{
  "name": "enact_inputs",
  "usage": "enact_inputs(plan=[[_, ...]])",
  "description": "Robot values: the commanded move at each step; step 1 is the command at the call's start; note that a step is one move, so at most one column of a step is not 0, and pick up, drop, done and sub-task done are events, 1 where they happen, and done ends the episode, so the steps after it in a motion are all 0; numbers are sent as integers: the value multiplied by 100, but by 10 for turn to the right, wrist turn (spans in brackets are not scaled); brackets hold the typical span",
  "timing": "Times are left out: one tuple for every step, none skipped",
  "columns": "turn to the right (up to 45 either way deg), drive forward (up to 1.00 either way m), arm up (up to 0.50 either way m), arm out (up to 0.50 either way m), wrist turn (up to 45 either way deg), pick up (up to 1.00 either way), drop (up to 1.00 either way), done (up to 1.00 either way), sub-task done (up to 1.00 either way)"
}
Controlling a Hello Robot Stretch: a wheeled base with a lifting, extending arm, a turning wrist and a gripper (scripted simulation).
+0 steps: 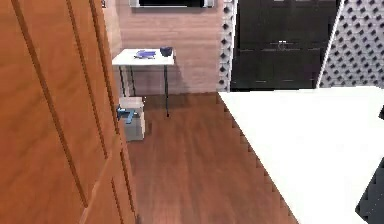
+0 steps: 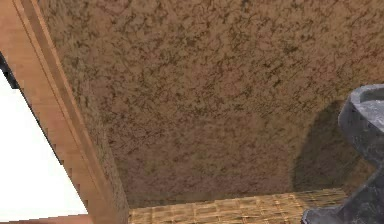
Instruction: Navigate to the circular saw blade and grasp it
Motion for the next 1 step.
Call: enact_inputs(plan=[[0, 25, 0, 0, 0, 0, 0, 0, 0]])
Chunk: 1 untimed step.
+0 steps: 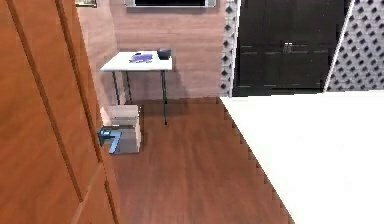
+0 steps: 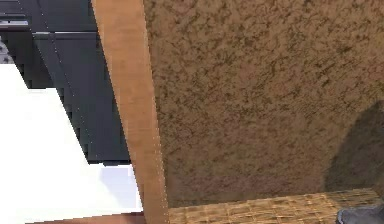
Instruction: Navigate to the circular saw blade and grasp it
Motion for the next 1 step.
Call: enact_inputs(plan=[[240, 0, 0, 0, 0, 0, 0, 0, 0]])
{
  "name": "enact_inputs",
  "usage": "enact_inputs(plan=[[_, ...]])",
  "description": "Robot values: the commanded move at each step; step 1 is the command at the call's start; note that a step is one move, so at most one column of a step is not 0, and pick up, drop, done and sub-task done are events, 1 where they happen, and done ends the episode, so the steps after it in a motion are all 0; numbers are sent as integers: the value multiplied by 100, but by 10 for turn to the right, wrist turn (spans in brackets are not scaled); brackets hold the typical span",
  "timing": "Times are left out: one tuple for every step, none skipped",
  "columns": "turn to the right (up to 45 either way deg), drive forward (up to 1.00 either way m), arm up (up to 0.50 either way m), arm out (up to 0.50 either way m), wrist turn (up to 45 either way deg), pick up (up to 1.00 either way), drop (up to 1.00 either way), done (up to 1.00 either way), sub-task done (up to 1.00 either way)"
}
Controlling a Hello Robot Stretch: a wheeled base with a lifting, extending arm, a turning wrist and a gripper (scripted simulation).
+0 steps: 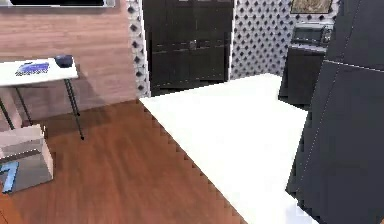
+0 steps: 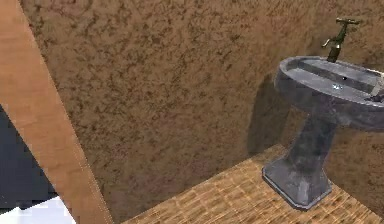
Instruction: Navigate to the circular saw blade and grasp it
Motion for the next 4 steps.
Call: enact_inputs(plan=[[0, 55, 0, 0, 0, 0, 0, 0, 0], [120, 0, 0, 0, 0, 0, 0, 0, 0], [0, 100, 0, 0, 0, 0, 0, 0, 0], [60, 0, 0, 0, 0, 0, 0, 0, 0]])
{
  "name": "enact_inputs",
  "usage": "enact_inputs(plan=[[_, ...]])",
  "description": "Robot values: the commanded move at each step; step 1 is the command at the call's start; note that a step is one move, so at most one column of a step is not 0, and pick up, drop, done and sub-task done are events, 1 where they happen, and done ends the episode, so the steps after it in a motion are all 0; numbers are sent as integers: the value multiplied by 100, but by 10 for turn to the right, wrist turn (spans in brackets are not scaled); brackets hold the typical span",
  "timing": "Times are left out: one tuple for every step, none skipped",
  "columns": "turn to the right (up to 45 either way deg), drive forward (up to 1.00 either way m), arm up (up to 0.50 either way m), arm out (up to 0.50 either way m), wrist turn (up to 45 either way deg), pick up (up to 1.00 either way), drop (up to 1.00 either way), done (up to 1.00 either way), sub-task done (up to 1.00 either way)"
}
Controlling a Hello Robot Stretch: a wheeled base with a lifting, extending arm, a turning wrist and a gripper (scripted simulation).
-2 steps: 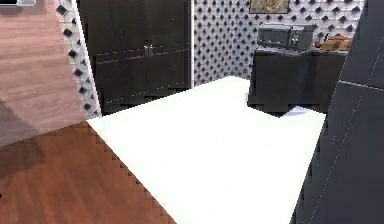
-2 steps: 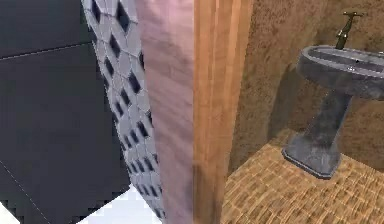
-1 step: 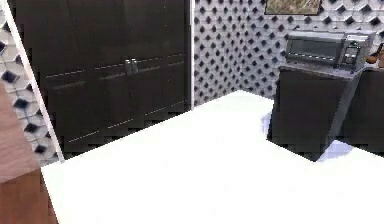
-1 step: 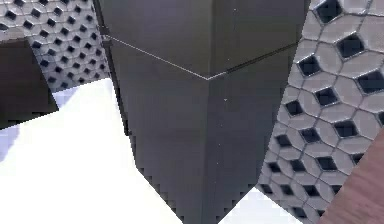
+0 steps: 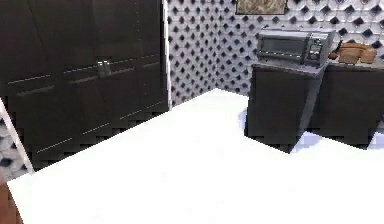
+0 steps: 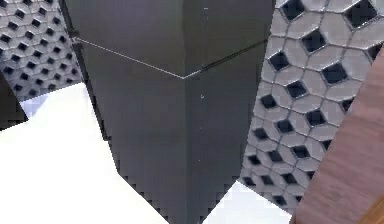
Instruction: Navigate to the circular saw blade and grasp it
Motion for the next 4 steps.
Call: enact_inputs(plan=[[0, 15, 0, 0, 0, 0, 0, 0, 0], [420, 0, 0, 0, 0, 0, 0, 0, 0], [0, 100, 0, 0, 0, 0, 0, 0, 0], [30, 0, 0, 0, 0, 0, 0, 0, 0]])
